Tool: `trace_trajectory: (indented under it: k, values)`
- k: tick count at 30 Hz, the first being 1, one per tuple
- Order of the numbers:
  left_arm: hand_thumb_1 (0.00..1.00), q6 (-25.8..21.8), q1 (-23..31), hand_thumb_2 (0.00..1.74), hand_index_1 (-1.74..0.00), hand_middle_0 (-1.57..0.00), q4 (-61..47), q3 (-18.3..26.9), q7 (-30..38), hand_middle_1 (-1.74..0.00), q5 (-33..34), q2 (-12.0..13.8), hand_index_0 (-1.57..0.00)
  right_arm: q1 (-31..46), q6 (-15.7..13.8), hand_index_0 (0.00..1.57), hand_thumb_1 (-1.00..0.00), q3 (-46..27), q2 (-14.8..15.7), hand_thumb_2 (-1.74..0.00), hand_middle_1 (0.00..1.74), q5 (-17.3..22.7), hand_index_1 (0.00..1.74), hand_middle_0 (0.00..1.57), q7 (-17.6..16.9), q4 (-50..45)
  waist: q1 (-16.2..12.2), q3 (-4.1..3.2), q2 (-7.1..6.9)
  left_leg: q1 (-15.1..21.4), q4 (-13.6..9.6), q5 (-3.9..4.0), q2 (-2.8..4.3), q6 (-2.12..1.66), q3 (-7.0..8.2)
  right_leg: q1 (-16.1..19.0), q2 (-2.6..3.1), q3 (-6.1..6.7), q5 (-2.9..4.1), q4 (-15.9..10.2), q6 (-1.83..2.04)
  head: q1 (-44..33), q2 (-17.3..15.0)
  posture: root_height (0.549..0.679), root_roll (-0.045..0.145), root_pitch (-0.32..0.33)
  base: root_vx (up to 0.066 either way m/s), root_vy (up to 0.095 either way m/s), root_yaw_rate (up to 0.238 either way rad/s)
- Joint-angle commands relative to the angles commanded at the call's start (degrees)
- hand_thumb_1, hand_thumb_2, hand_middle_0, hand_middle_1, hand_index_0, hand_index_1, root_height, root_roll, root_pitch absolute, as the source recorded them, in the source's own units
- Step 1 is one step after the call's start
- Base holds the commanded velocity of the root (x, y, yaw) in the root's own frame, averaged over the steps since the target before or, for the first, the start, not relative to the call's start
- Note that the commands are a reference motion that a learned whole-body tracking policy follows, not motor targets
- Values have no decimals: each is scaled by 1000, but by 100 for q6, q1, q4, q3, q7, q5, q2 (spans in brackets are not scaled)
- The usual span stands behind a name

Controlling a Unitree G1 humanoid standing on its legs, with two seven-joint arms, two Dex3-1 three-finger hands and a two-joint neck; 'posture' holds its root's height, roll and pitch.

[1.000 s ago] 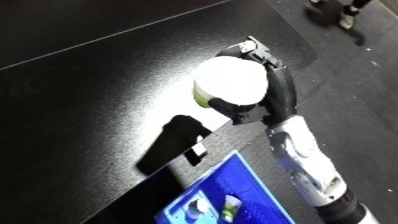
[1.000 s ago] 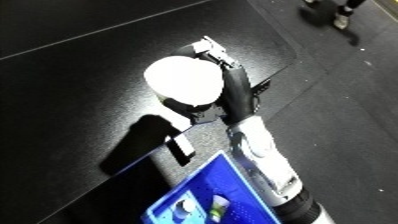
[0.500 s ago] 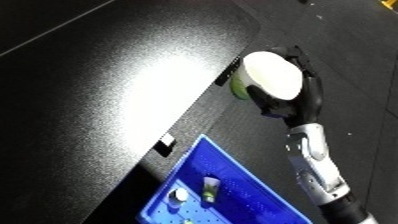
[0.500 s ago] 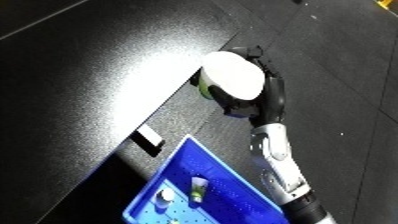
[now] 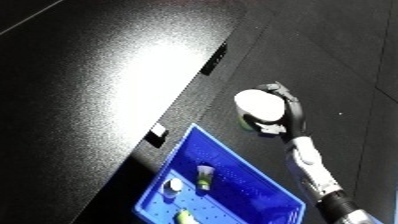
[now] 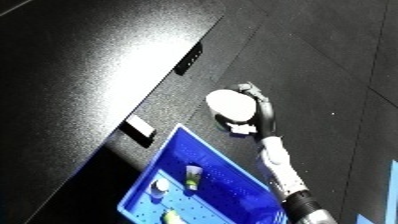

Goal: Pick up the object and place it into the box

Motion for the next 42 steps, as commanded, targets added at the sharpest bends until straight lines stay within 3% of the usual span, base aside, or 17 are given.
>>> trace_trajectory:
  k: [4,5,7,12,18,22,31,42]
  values:
    - [0,27,-17,0,0,0,-24,-80,-14,0,55,25,0,-152,449,1492,-950,311,-47,-1653,1653,64,1653,1492,323,821,86,-19,66,3,-19,39,-17,-18,-38,30,-25,-7,27,-51,-13,203,-38,644,71,11,-14,-32,49]
    - [0,27,-17,0,0,0,-24,-80,-14,0,55,25,0,-152,449,1492,-950,311,-47,-1653,1653,64,1653,1492,323,821,86,-19,66,3,-19,39,-17,-18,-38,30,-25,-7,27,-51,-13,203,-38,644,71,11,-19,-34,61]
    - [0,51,-51,0,0,0,-17,-143,-47,0,96,47,0,-309,761,1492,-950,499,-65,-1653,1653,66,1653,1492,652,1469,173,-33,115,-8,-22,66,-38,-23,-77,46,-37,-18,31,-60,-26,358,-69,644,71,9,-18,-36,73]
    - [0,101,-91,0,0,0,-21,-250,-86,0,179,75,0,-625,952,1492,-950,838,-52,-1653,1653,-78,1653,1492,1144,2481,305,-67,159,-41,-2,107,-64,-28,-147,66,-54,-46,30,-47,-38,585,-101,644,71,6,-16,-37,84]
    - [0,147,-138,0,0,0,-33,-363,-73,0,237,66,0,-850,1103,1020,-650,1194,52,-1131,1131,-478,1131,1020,1516,3120,428,-112,175,-53,-18,154,-83,-39,-222,98,-70,-77,32,-48,-39,729,-100,645,70,1,-7,-30,84]
    - [0,186,-162,0,0,0,-55,-418,-34,0,247,75,0,-882,1060,706,-450,1392,112,-783,783,-812,783,706,1594,3302,493,-141,166,-68,-20,170,-90,-42,-252,113,-84,-109,27,-33,-32,729,-170,645,69,0,-7,-27,78]
    - [0,245,-232,0,0,0,-67,-500,-5,0,280,109,0,-932,1103,0,0,1685,288,0,0,-1128,0,0,1669,3447,620,-147,109,-153,38,190,-91,-44,-328,87,-111,-195,6,66,-34,697,-247,644,68,-1,-19,-30,71]
    - [0,278,-318,0,0,0,-77,-558,65,0,291,131,0,-1027,1157,0,0,1911,500,0,0,-1200,0,0,1748,3497,773,-160,43,-199,17,242,-94,-71,-404,113,-159,-305,-21,121,-33,501,-347,643,68,-4,-23,-22,74]
